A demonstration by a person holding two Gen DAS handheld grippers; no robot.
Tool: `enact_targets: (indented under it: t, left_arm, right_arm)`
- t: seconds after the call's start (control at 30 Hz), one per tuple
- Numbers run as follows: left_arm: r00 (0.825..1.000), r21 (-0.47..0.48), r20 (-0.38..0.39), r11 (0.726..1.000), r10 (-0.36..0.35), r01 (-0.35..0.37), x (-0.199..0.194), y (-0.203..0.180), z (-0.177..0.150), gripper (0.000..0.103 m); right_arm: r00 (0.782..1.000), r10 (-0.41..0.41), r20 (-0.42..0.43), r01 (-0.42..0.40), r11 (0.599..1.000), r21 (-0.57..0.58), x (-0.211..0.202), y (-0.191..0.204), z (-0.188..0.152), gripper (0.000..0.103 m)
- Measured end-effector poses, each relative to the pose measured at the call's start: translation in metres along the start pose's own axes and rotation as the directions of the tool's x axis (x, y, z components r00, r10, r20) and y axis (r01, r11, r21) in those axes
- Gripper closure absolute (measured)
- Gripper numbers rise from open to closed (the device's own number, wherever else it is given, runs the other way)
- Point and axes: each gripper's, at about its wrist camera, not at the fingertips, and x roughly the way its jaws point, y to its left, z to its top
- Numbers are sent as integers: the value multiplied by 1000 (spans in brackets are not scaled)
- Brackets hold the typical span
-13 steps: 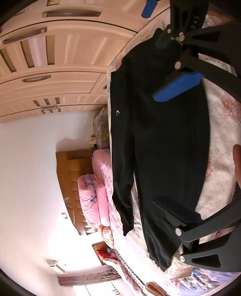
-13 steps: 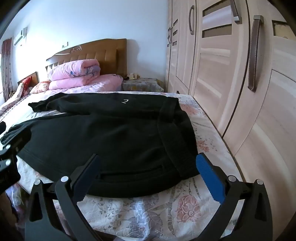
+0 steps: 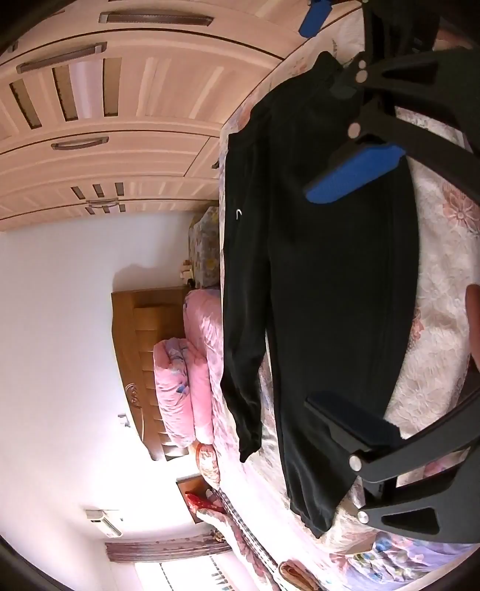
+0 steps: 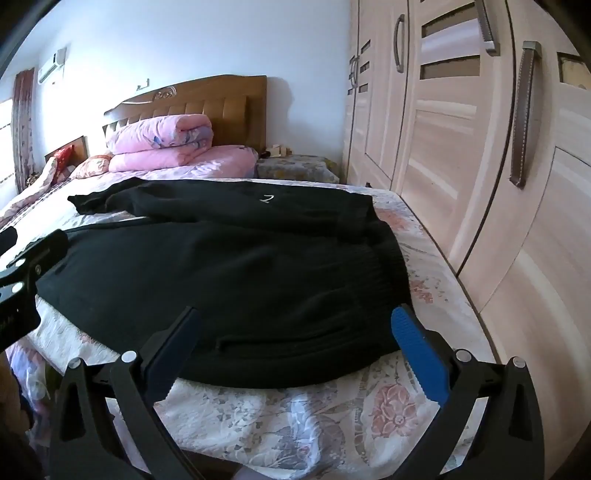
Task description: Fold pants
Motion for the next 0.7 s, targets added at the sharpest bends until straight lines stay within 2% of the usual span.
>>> enact_targets:
  t: [0.7]
  left_arm:
    - [1000,-7,-6,1000,-6,6,1,4,-6,1]
  right_arm:
    - [999,29,-21,-29,999,-17,2,11,-5,4]
